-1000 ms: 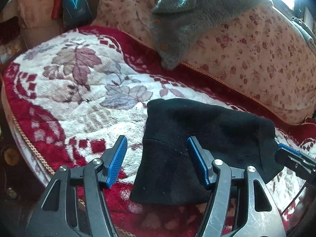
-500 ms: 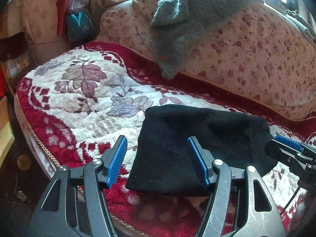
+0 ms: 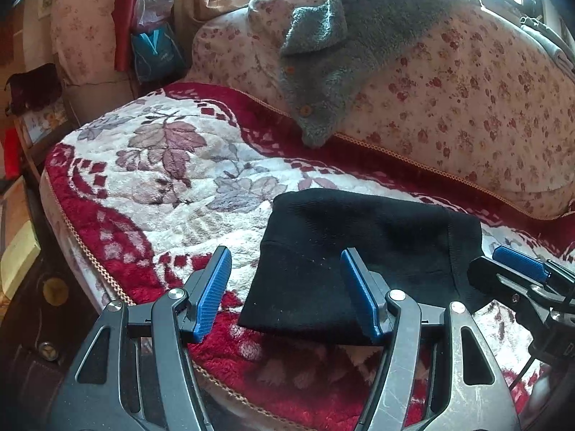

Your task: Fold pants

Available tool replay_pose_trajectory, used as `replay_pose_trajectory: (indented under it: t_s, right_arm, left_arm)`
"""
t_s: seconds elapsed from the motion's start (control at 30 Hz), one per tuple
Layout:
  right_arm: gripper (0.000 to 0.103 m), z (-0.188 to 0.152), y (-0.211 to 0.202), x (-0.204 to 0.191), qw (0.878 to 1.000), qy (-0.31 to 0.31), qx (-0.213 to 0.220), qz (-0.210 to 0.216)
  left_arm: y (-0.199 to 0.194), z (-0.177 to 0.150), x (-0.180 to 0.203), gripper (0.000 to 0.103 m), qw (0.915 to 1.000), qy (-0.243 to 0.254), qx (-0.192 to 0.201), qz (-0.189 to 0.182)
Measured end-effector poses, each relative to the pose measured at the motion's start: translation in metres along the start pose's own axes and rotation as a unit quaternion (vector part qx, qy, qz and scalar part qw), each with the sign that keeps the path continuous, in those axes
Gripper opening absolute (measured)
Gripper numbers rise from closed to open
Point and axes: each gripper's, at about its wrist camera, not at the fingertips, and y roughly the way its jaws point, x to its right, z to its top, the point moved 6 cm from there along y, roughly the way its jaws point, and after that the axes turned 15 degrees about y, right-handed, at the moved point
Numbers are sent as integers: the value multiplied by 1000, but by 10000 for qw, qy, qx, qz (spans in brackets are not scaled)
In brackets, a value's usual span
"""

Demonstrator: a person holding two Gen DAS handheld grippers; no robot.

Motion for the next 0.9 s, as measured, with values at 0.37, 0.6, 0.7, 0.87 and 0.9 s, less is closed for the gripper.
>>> replay_pose_trajectory:
  t_s: [0.37, 0.6, 0.7, 0.87, 0.9]
  right_arm:
    - [66, -4, -3, 3, 10000, 61, -26, -31]
    - [66, -6, -1, 2, 10000, 14, -72, -25]
    - [66, -7, 0, 1, 10000, 13, -97, -19]
    - [66, -7, 0, -1, 9999, 3, -101, 3]
    - [66, -7, 0, -1, 10000, 5, -94, 4]
  left_arm:
    - [-6, -3, 0, 64, 9999, -94, -39, 22]
    - [-6, -3, -3, 64, 9998, -148, -78, 62]
    - [-7, -4, -3, 64, 9998, -151, -87, 94]
    - [-6, -4, -3, 64, 9998, -122, -133, 20]
    - [-6, -4, -3, 64, 9998, -112, -131, 25]
